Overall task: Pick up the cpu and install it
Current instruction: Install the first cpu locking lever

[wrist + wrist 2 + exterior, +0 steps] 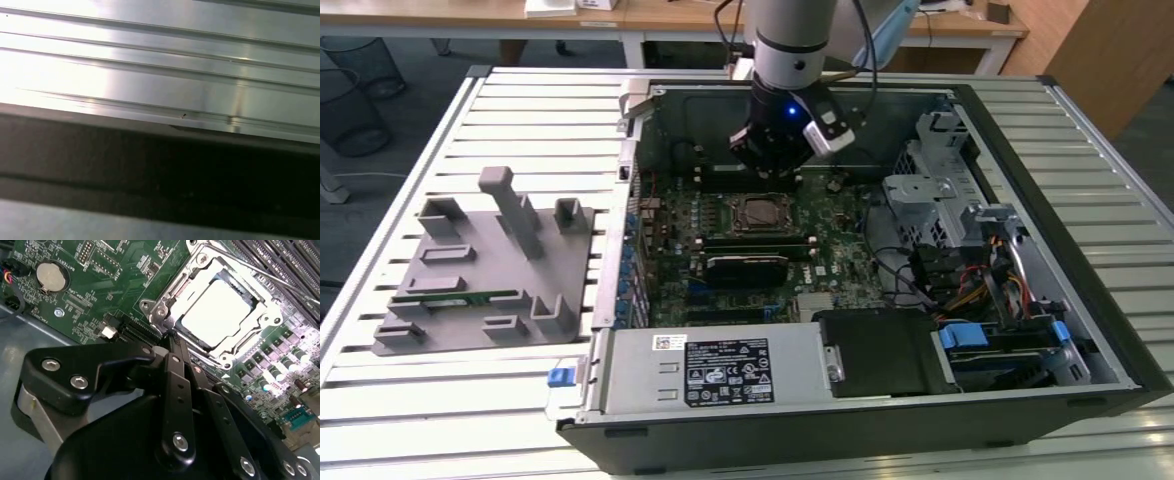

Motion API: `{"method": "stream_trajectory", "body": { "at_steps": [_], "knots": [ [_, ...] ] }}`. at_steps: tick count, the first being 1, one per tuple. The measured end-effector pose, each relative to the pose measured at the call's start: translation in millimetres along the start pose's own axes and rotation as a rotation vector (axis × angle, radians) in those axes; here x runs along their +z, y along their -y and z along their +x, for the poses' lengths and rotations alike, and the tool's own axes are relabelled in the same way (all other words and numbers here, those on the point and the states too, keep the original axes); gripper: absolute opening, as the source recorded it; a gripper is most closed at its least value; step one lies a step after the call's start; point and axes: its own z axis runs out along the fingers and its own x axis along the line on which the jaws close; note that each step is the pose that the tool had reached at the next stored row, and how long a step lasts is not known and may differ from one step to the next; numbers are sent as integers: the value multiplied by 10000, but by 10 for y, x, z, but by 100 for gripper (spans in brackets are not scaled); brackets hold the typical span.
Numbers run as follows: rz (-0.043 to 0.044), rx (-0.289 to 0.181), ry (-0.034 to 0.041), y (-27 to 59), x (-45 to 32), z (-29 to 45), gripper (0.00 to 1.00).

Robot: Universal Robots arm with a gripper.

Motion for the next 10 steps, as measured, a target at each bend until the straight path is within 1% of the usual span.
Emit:
{"method": "stream_trajectory", "body": {
  "at_steps": [10],
  "knots": [
    [0, 0, 0, 55, 0, 4, 11]
  ]
}}
